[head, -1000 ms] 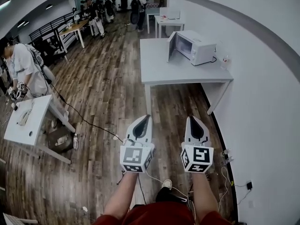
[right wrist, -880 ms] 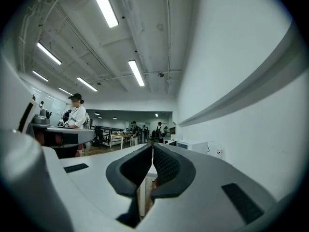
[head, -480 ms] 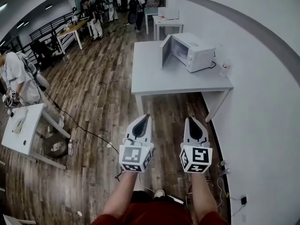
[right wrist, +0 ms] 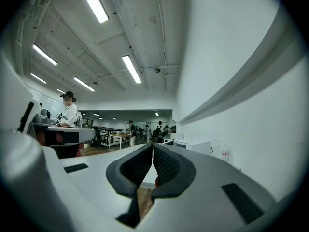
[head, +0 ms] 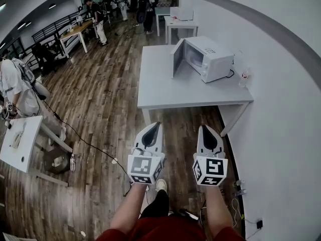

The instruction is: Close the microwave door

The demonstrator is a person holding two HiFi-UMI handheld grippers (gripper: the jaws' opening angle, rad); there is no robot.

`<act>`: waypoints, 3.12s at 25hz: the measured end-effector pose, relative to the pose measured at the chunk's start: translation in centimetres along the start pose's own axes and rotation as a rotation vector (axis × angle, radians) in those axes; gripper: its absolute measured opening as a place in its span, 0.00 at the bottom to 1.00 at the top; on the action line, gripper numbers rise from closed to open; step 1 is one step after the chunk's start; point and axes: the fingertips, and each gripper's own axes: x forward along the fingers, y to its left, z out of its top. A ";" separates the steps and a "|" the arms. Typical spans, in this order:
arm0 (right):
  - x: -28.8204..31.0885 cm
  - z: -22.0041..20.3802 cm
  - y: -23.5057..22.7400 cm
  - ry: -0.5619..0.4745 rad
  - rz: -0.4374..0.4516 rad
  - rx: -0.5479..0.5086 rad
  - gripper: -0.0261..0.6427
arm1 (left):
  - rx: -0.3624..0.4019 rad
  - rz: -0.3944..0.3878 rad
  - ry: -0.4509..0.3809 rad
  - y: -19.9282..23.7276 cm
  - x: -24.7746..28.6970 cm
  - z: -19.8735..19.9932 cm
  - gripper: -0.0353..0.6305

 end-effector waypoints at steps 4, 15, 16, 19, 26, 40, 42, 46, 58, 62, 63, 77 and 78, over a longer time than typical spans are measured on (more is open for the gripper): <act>5.1 -0.6 -0.5 -0.005 0.005 -0.024 0.08 | 0.005 0.000 -0.012 2.4 4.1 -0.8 0.09; 20.6 -0.1 0.6 -0.004 0.037 -0.058 0.08 | -0.009 0.018 -0.028 12.2 15.4 -1.2 0.09; 21.8 -0.3 0.5 -0.002 0.035 -0.058 0.08 | -0.010 0.014 -0.031 12.8 16.3 -1.3 0.09; 24.7 -0.5 0.2 0.000 0.026 -0.057 0.08 | -0.011 0.005 -0.026 14.4 18.9 -1.7 0.09; 30.3 -1.6 -1.9 0.011 0.007 -0.041 0.08 | 0.004 -0.026 -0.008 15.8 25.0 -2.8 0.09; 44.7 -3.5 -11.2 -0.004 0.035 -0.003 0.08 | 0.052 -0.019 -0.010 17.0 41.8 -4.2 0.09; 46.7 -3.5 -12.7 -0.007 0.042 0.001 0.08 | 0.060 -0.015 -0.010 16.9 44.2 -4.4 0.09; 49.7 -3.9 -14.6 -0.002 0.068 0.009 0.08 | 0.055 0.003 -0.006 17.2 47.3 -4.8 0.09; 57.2 -7.6 -14.5 0.042 0.097 0.008 0.08 | 0.059 -0.001 0.004 21.5 53.4 -8.1 0.09; 59.5 -8.9 -13.8 0.068 0.081 -0.006 0.08 | 0.060 -0.045 0.018 23.4 55.1 -9.9 0.09; 60.0 -9.3 -13.6 0.073 0.076 -0.007 0.08 | 0.065 -0.063 0.019 23.8 55.5 -10.4 0.09; 63.1 -14.3 -13.3 0.178 -0.002 -0.020 0.08 | 0.079 -0.442 0.114 25.2 57.3 -18.3 0.24; 63.2 -14.4 -13.3 0.182 -0.009 -0.022 0.08 | 0.089 -0.465 0.117 25.2 57.5 -18.7 0.25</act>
